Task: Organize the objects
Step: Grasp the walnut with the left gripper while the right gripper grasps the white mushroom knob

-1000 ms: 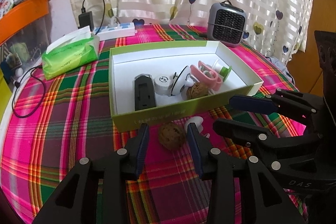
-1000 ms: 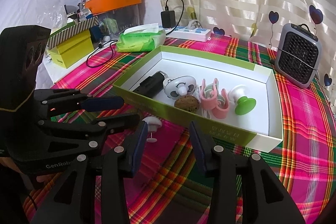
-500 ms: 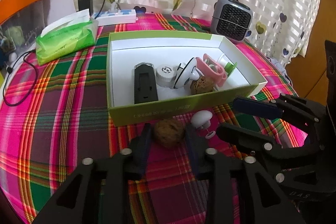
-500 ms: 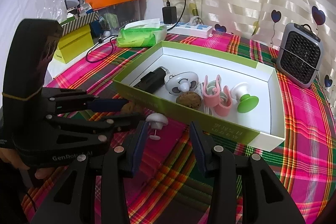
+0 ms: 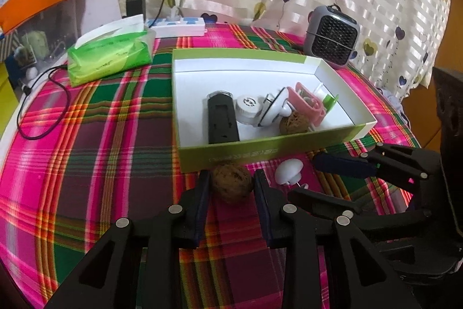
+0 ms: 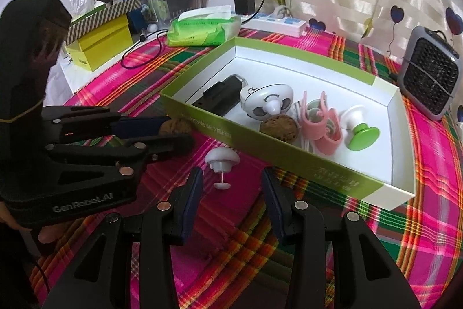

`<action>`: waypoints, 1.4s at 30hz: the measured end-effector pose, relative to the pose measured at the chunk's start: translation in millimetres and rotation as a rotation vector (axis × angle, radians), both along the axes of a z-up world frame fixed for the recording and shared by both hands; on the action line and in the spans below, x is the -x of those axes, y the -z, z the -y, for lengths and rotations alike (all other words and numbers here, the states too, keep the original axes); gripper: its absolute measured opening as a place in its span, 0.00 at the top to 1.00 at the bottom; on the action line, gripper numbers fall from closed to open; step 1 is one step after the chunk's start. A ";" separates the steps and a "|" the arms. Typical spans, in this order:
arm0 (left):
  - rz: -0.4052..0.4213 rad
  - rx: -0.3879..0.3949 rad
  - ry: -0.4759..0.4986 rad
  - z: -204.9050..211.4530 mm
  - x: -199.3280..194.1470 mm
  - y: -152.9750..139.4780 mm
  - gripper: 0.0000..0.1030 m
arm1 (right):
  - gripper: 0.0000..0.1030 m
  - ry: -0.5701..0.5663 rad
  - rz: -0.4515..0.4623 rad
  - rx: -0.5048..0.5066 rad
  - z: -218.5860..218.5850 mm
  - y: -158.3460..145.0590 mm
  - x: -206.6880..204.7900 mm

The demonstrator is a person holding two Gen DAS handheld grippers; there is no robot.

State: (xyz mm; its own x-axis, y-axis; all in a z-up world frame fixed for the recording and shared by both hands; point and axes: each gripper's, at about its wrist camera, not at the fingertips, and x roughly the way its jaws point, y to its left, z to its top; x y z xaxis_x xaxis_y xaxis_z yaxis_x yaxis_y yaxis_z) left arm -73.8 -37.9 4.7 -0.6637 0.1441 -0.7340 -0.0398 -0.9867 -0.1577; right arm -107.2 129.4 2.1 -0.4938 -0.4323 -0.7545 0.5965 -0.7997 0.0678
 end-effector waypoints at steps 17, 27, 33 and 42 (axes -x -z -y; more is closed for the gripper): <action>-0.020 -0.014 0.011 0.3 -5.2 -5.1 0.73 | 0.74 -0.012 -0.022 -0.007 9.1 0.0 0.1; -0.060 -0.030 0.034 -4.1 -8.9 -11.7 0.73 | 0.74 0.011 -0.054 0.038 -1.1 -11.6 -7.9; -0.086 -0.031 0.043 -6.5 -11.6 -15.7 0.73 | 0.74 0.018 -0.073 0.058 -5.2 -18.2 -10.9; -0.114 -0.024 0.049 -10.0 -14.2 -20.1 0.73 | 0.74 0.025 -0.092 0.076 -8.9 -22.6 -12.8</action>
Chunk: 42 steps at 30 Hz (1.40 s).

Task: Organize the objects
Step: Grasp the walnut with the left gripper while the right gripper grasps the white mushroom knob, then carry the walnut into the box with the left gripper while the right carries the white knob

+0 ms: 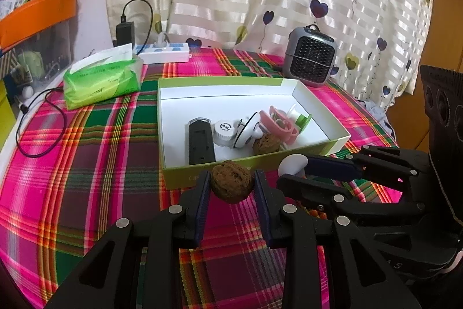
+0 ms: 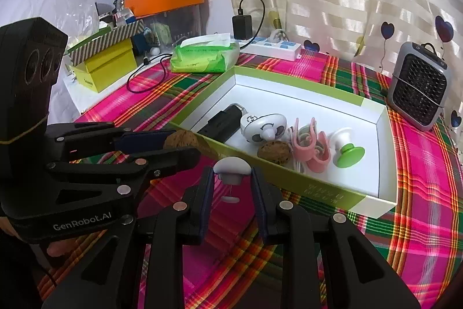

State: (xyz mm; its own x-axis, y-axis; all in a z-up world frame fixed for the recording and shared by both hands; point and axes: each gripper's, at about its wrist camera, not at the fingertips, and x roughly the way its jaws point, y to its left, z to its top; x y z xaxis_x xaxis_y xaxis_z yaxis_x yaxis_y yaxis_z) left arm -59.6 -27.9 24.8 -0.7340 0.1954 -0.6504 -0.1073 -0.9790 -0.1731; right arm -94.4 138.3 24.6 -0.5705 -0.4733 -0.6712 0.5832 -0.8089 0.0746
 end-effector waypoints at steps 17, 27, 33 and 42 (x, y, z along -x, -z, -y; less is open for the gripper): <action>-0.012 0.012 0.007 -5.3 2.6 -4.8 0.73 | 0.74 0.024 -0.019 0.026 -7.4 -7.1 0.3; -0.014 0.017 0.006 -7.2 7.0 -6.4 0.73 | 0.74 0.043 -0.023 0.038 -12.8 -9.0 1.9; -0.010 0.028 0.010 -9.1 14.2 -7.9 0.73 | 0.74 0.059 -0.026 0.044 -17.6 -10.6 4.3; -0.010 0.042 0.015 -11.8 23.0 -9.6 0.73 | 0.74 0.084 -0.027 0.050 -24.0 -11.7 9.1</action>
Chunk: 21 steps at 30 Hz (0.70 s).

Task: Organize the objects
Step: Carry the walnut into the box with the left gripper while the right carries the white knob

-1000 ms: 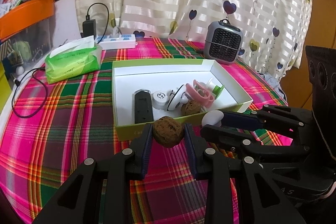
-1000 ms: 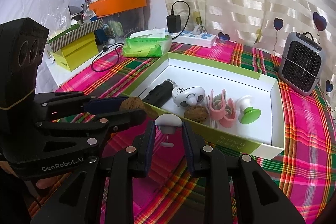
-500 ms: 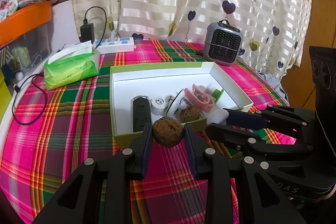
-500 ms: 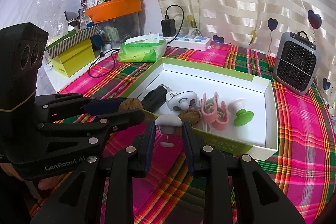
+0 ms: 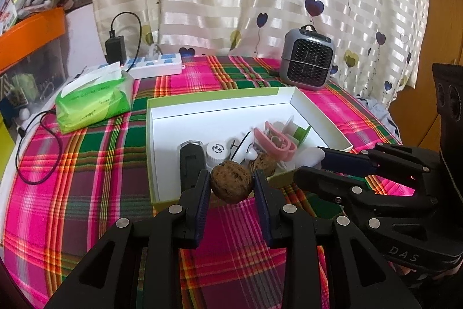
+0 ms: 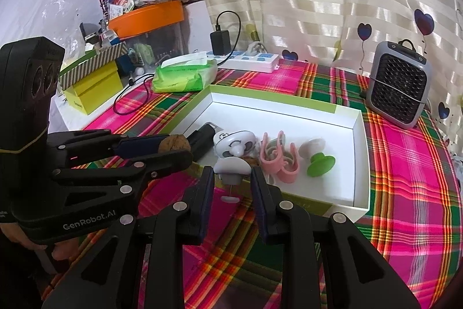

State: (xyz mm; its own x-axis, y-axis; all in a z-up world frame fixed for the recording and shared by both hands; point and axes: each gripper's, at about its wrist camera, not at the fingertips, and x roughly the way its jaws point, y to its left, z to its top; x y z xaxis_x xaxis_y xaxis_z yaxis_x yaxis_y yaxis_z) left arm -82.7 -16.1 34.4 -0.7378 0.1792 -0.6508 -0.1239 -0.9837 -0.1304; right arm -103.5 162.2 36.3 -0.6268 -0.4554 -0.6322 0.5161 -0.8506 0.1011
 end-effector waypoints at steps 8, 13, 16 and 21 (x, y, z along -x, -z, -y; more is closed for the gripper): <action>-0.013 0.021 0.004 -4.1 9.0 -2.5 0.73 | 0.74 0.028 -0.008 0.000 -7.2 -1.7 9.4; -0.017 0.027 0.003 -4.8 14.0 -2.8 0.73 | 0.74 0.054 -0.003 -0.004 -13.0 0.9 18.7; -0.018 0.033 0.003 -6.0 17.5 -2.1 0.73 | 0.74 0.066 -0.002 -0.010 -15.0 2.1 23.5; -0.018 0.040 -0.005 -4.8 24.2 -0.4 0.73 | 0.74 0.084 -0.007 -0.017 -17.9 3.2 29.2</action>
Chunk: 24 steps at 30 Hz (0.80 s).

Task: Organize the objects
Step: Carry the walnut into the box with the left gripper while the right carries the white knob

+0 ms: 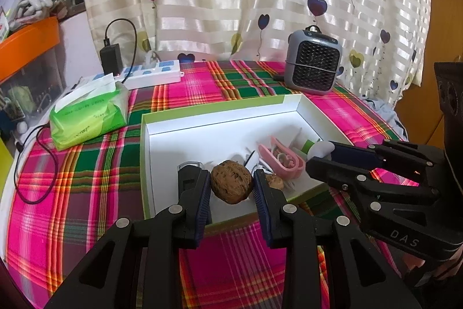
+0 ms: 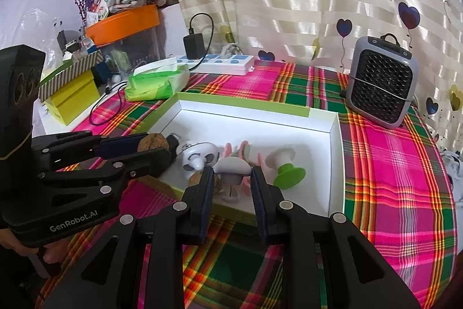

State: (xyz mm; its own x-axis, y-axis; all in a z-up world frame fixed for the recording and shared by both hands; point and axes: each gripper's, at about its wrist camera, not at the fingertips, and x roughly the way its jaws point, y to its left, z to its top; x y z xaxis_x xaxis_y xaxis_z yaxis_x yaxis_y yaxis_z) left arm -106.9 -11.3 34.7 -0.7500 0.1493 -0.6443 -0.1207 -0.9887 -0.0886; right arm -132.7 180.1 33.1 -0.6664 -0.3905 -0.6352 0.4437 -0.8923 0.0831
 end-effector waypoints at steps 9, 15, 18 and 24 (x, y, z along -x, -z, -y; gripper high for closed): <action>0.001 0.013 -0.011 0.1 6.9 4.1 0.73 | 0.74 0.024 -0.002 -0.012 -2.5 2.8 7.8; 0.006 0.018 -0.010 -1.1 10.8 7.3 0.73 | 0.74 0.035 0.003 -0.021 -3.7 5.2 11.7; 0.011 0.019 -0.007 -1.2 12.6 9.8 0.73 | 0.74 0.036 0.007 -0.025 -3.1 7.0 13.2; 0.014 0.019 -0.007 -1.4 14.3 11.1 0.73 | 0.74 0.034 0.013 -0.032 -1.5 9.0 15.0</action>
